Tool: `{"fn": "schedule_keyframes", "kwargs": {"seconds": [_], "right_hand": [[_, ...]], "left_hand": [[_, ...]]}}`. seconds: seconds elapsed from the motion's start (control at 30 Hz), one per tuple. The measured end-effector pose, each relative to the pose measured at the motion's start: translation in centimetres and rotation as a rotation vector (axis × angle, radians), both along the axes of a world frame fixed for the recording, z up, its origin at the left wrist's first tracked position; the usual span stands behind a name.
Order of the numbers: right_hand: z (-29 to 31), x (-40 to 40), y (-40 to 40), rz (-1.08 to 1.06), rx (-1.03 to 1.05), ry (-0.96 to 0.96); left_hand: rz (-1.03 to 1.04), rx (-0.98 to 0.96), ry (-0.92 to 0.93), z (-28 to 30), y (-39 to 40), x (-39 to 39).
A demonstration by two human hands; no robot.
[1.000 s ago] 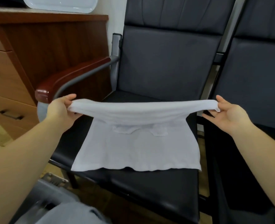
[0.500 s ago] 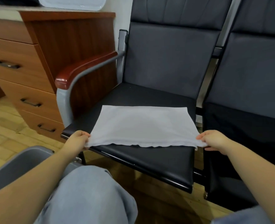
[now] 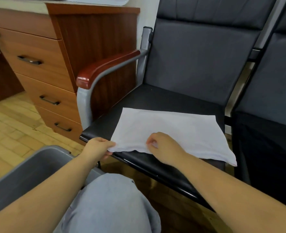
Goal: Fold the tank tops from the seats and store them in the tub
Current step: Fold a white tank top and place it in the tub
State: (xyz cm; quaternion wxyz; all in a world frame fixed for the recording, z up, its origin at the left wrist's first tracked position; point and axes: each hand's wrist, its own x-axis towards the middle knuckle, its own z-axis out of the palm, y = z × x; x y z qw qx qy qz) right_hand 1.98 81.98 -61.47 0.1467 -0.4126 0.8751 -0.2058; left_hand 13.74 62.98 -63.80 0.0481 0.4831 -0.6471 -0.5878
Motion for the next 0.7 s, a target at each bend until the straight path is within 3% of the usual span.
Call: {"fn": "schedule_keyframes", "kwargs": {"seconds": [0.17, 0.37, 0.7], "right_hand": [[-0.3, 4.0, -6.0, 0.127, 0.010, -0.007], [-1.1, 4.6, -9.0, 0.057, -0.020, 0.051], [-0.6, 4.8, -7.6, -0.018, -0.187, -0.227]], "left_hand": [[0.167, 0.309, 0.135, 0.8, -0.8, -0.1], [0.036, 0.538, 0.227, 1.8, -1.6, 0.6], [-0.036, 0.407, 0.040, 1.8, -3.6, 0.2]]}}
